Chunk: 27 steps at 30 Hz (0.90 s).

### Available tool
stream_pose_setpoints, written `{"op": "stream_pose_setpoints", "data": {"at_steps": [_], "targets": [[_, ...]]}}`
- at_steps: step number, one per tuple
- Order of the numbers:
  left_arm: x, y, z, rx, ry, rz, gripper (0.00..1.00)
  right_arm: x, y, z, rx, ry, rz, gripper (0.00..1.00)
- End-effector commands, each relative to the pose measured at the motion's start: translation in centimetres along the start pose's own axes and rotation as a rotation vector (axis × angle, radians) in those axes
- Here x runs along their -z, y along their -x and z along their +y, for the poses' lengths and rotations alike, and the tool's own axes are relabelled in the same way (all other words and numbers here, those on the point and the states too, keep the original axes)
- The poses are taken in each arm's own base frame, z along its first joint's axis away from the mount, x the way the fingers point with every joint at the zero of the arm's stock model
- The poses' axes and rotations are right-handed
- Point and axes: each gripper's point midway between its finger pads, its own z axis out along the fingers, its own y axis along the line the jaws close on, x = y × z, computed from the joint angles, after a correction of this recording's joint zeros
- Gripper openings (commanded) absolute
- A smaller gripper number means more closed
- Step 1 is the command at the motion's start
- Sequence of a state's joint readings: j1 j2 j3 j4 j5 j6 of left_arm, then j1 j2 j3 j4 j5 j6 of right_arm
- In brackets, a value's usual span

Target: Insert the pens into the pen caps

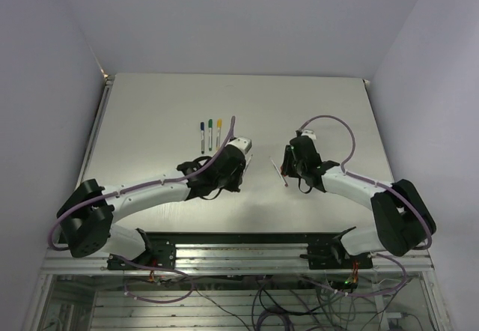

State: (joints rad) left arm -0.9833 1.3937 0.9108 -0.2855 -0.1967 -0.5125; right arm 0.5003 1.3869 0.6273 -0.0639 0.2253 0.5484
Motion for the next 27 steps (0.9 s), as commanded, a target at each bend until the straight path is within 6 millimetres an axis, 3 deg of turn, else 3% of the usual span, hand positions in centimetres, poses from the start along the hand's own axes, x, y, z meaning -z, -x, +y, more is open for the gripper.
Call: {"op": "stream_pose_setpoints", "data": {"at_steps": [1, 19, 27], "targets": [[0.8, 1.7, -1.1, 0.028, -0.063, -0.080, 0.07, -0.6, 1.5, 0.7, 0.019, 0.010, -0.035, 0.41], [0.9, 1.6, -1.6, 0.043, -0.106, -0.103, 0.07, -3.1, 0.7, 0.4, 0.053, -0.031, 0.010, 0.38], [0.7, 1.3, -1.5, 0.047, -0.102, -0.097, 0.07, -3.1, -0.3, 0.2, 0.040, -0.033, 0.039, 0.37]]}}
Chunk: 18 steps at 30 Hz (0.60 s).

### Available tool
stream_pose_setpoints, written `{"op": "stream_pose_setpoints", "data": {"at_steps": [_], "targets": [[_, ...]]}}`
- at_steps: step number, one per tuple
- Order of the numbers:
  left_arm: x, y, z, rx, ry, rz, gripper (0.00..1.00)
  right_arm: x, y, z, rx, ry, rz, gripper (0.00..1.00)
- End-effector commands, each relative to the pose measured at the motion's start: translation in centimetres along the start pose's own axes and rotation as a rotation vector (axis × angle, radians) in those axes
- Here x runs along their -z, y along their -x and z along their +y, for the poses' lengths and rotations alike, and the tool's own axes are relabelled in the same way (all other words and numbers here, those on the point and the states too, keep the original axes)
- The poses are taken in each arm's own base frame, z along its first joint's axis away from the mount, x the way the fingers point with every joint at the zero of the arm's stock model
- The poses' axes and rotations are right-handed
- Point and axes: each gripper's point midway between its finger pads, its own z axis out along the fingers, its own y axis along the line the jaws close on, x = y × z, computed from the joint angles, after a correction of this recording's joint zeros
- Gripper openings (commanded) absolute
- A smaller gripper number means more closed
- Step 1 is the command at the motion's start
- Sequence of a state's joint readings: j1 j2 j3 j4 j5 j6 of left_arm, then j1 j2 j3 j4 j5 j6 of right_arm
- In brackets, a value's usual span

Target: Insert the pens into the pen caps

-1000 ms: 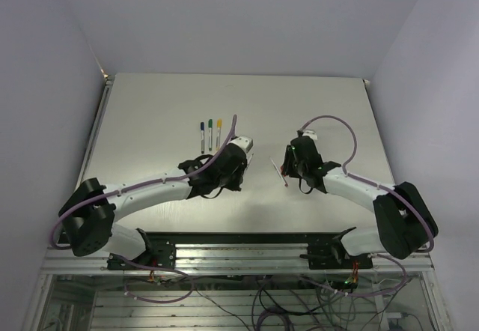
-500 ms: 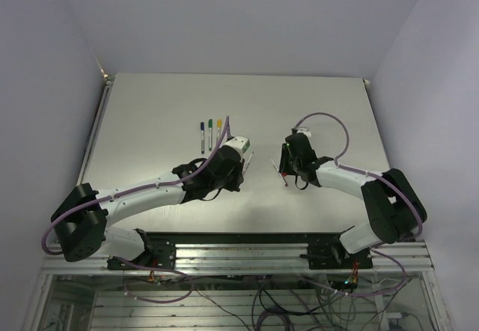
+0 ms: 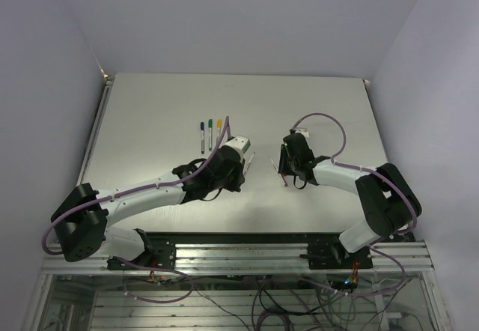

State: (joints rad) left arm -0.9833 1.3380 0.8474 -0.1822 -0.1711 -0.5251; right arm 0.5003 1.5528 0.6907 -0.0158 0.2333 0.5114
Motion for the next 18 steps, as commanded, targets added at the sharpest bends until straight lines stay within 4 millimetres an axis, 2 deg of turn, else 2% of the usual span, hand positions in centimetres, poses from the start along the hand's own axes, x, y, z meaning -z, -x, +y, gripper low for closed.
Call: {"op": "stream_pose_setpoints", "data": {"at_steps": [1, 11, 18], "targets": [[0.0, 0.6, -0.7, 0.018, -0.035, -0.026, 0.07, 0.0, 0.1, -0.1, -0.010, -0.006, 0.001, 0.37], [-0.3, 0.4, -0.7, 0.017, -0.028, -0.020, 0.07, 0.1, -1.6, -2.3, 0.016, -0.120, 0.066, 0.34], [-0.5, 0.3, -0.7, 0.014, -0.025, -0.014, 0.07, 0.4, -2.8, -2.5, 0.039, -0.148, 0.095, 0.33]]}}
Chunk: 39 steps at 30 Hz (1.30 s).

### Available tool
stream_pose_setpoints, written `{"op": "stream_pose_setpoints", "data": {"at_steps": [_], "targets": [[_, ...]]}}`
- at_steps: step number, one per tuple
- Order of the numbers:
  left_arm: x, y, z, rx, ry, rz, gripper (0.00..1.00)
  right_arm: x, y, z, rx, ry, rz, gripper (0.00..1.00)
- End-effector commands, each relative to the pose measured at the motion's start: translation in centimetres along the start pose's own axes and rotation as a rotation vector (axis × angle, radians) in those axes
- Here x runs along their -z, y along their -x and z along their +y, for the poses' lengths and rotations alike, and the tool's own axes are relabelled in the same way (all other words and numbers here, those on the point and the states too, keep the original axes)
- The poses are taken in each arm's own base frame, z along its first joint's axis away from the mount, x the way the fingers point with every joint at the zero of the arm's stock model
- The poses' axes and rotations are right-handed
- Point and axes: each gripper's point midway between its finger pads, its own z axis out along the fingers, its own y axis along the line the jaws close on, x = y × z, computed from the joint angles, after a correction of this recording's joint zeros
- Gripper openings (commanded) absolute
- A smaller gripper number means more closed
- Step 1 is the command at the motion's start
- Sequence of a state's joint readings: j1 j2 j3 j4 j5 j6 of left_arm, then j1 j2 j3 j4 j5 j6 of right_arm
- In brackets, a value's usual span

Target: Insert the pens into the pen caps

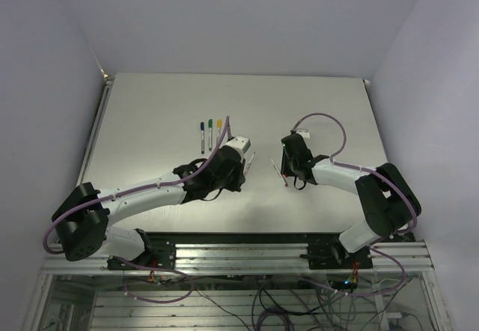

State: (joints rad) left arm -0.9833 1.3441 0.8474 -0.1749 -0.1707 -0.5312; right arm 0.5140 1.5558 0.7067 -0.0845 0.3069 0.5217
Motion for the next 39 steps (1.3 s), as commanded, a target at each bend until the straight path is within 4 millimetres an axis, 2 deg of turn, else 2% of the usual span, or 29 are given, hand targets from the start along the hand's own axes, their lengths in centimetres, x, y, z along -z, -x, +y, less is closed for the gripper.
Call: {"op": "stream_pose_setpoints", "data": {"at_steps": [1, 5, 16, 19, 23, 26, 30, 35, 39], "targets": [[-0.4, 0.3, -0.6, 0.008, -0.023, -0.012, 0.07, -0.1, -2.5, -1.3, 0.027, -0.069, 0.084, 0.33], [-0.4, 0.3, -0.5, 0.009, -0.022, -0.011, 0.07, -0.1, -3.5, -1.0, 0.026, -0.064, 0.111, 0.29], [-0.4, 0.3, -0.5, 0.009, -0.022, -0.013, 0.07, 0.4, -5.9, -0.2, 0.005, -0.053, 0.152, 0.27], [-0.4, 0.3, -0.6, 0.011, -0.026, -0.014, 0.07, 0.3, -6.5, -0.6, 0.008, -0.075, 0.168, 0.19], [-0.3, 0.4, -0.7, 0.015, -0.028, -0.016, 0.07, 0.1, -6.9, -1.5, 0.017, -0.134, 0.186, 0.00], [-0.1, 0.5, -0.7, 0.016, -0.028, -0.020, 0.07, 0.1, -7.0, -2.0, 0.018, -0.167, 0.195, 0.00], [-0.1, 0.7, -0.8, 0.007, -0.029, -0.021, 0.07, 0.8, -5.1, -1.4, -0.013, -0.139, 0.124, 0.00], [-0.2, 0.8, -1.2, -0.002, -0.052, -0.027, 0.07, 3.0, 0.8, -0.2, -0.035, -0.087, -0.058, 0.00], [-0.3, 1.2, -1.6, 0.002, -0.076, -0.047, 0.07, 6.1, 5.8, 1.2, -0.059, 0.009, -0.217, 0.00]]}}
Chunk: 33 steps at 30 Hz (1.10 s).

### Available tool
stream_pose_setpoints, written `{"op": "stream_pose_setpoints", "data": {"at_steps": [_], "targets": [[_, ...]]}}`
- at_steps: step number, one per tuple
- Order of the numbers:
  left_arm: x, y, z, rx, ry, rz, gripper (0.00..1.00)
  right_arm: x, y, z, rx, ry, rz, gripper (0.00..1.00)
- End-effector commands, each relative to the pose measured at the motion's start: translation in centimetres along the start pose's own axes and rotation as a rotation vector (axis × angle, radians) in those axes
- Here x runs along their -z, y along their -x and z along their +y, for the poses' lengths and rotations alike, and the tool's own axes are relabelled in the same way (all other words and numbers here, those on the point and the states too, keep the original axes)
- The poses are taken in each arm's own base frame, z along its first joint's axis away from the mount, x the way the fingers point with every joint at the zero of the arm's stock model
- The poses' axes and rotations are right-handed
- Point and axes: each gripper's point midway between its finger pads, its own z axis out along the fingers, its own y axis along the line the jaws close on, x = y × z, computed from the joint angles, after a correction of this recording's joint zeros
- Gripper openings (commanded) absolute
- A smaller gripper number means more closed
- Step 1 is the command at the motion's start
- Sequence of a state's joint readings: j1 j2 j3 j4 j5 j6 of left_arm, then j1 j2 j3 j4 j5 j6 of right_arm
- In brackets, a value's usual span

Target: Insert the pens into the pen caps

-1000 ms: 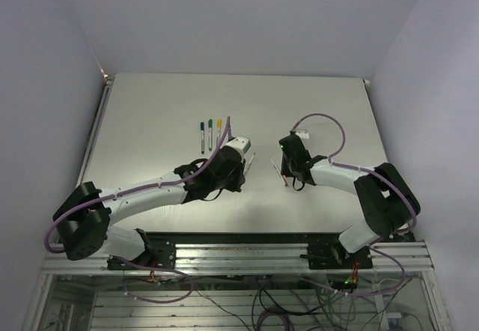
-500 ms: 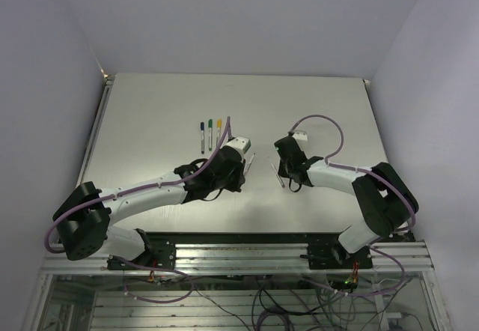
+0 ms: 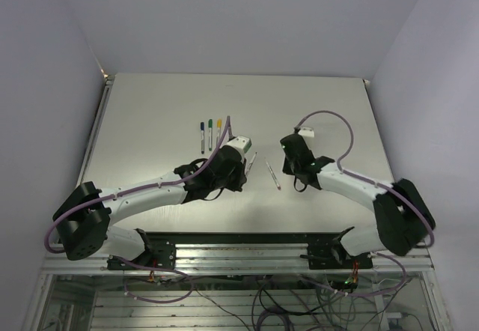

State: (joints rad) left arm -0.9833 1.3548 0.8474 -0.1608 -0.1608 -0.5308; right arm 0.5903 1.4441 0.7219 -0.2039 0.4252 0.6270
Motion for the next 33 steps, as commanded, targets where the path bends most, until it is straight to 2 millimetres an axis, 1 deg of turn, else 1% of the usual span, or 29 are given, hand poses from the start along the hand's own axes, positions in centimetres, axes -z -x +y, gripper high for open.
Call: {"op": "stream_pose_setpoints", "data": {"at_steps": [1, 4, 9, 10, 12, 15, 18, 20, 25, 29, 33], "targets": [[-0.1, 1.3, -1.5, 0.000, -0.076, -0.055, 0.07, 3.6, 6.0, 1.3, -0.026, 0.091, -0.191, 0.00], [-0.2, 1.7, -2.5, -0.007, -0.130, -0.078, 0.07, 6.3, 8.6, 2.2, -0.063, 0.192, -0.297, 0.00], [0.5, 2.8, -5.2, -0.015, -0.286, -0.153, 0.07, 11.0, 11.4, 3.4, -0.125, 0.380, -0.463, 0.00], [0.9, 3.5, -5.9, -0.014, -0.322, -0.187, 0.07, 11.7, 11.8, 3.4, -0.142, 0.407, -0.491, 0.00], [1.7, 4.2, -7.1, -0.016, -0.386, -0.229, 0.07, 13.4, 12.7, 3.5, -0.179, 0.460, -0.553, 0.00], [3.1, 5.6, -8.5, -0.015, -0.455, -0.299, 0.07, 16.0, 14.2, 3.6, -0.236, 0.548, -0.650, 0.00], [4.3, 6.8, -9.7, -0.015, -0.515, -0.358, 0.07, 18.4, 15.2, 3.4, -0.290, 0.628, -0.743, 0.00], [5.0, 7.2, -10.5, -0.020, -0.551, -0.383, 0.07, 19.4, 15.6, 3.4, -0.317, 0.669, -0.788, 0.00], [5.9, 7.9, -11.8, -0.027, -0.602, -0.410, 0.07, 20.9, 15.9, 3.0, -0.369, 0.734, -0.864, 0.00], [5.9, 8.0, -12.1, -0.027, -0.608, -0.415, 0.07, 22.0, 16.0, 2.7, -0.422, 0.785, -0.909, 0.00], [5.8, 8.2, -12.3, -0.027, -0.614, -0.416, 0.07, 22.7, 16.3, 2.8, -0.447, 0.819, -0.918, 0.00]]}}
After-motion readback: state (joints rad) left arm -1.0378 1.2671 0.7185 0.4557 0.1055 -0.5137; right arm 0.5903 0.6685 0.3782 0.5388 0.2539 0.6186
